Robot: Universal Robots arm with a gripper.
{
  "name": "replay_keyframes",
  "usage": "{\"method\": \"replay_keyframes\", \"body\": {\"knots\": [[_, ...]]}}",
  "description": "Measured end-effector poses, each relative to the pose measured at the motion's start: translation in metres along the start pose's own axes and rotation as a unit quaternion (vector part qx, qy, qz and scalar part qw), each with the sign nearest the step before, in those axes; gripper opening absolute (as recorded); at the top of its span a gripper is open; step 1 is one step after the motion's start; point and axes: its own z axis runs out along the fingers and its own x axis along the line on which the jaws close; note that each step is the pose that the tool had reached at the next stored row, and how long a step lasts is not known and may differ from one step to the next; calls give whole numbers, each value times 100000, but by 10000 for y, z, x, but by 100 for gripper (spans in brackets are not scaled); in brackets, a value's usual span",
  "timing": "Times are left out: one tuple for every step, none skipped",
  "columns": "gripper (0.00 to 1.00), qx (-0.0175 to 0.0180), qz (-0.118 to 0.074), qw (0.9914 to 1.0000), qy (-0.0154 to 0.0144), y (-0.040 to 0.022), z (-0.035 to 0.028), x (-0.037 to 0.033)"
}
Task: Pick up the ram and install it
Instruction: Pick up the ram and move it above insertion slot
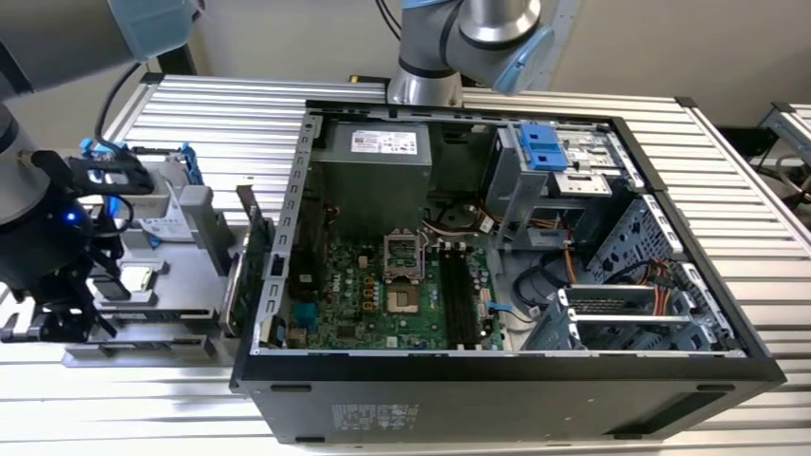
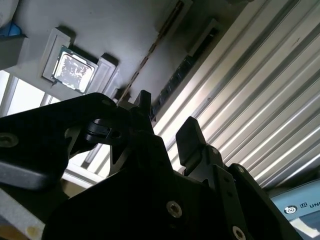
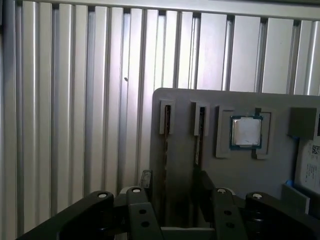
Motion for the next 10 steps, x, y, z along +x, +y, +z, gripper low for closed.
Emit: {"method": "replay_keyframes", "body": {"knots": [[100,7,148,100000,7,0,10,0],[100,12,188,100000,7,-1,26,1],[100,12,191,100000,7,-1,33,1],[100,8,196,100000,12,0,40,1],[100,5,239,100000,33,2,47,1],[100,9,284,100000,59,5,56,2],[100,10,317,99999,76,7,64,2],[100,10,333,99999,86,8,73,2],[100,9,337,99999,89,8,81,2],[100,14,345,99999,87,8,96,2]]}}
